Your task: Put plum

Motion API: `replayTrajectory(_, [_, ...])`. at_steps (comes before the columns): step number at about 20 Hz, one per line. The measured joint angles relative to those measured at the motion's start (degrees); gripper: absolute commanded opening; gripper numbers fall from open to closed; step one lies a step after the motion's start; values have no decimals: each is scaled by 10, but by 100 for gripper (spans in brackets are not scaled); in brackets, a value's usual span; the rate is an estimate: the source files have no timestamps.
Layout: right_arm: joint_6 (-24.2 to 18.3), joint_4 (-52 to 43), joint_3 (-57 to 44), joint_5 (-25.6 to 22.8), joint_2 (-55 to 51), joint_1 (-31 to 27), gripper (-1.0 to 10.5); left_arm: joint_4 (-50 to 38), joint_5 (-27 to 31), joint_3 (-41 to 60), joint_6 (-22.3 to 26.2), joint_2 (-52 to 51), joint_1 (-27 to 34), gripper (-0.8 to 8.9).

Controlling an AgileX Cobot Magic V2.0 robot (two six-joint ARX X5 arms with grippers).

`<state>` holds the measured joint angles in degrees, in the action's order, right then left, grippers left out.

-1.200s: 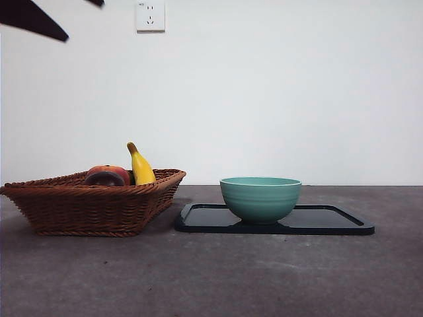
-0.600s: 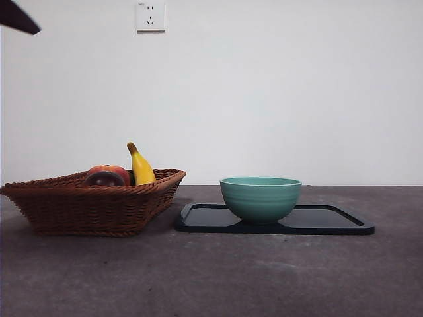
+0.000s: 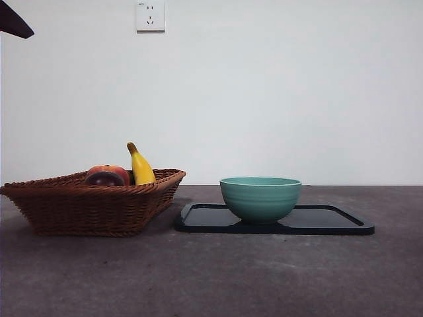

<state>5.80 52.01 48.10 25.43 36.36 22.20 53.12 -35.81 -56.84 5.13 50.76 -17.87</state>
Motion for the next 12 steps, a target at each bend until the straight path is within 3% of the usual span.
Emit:
replayTrajectory(6, [8,-8,0,-6,0,0,214,0,0,0,1,0,0,401])
replayTrajectory(12, [76,-84,0,-43,30,-1,217,0,0,0,1,0,0,401])
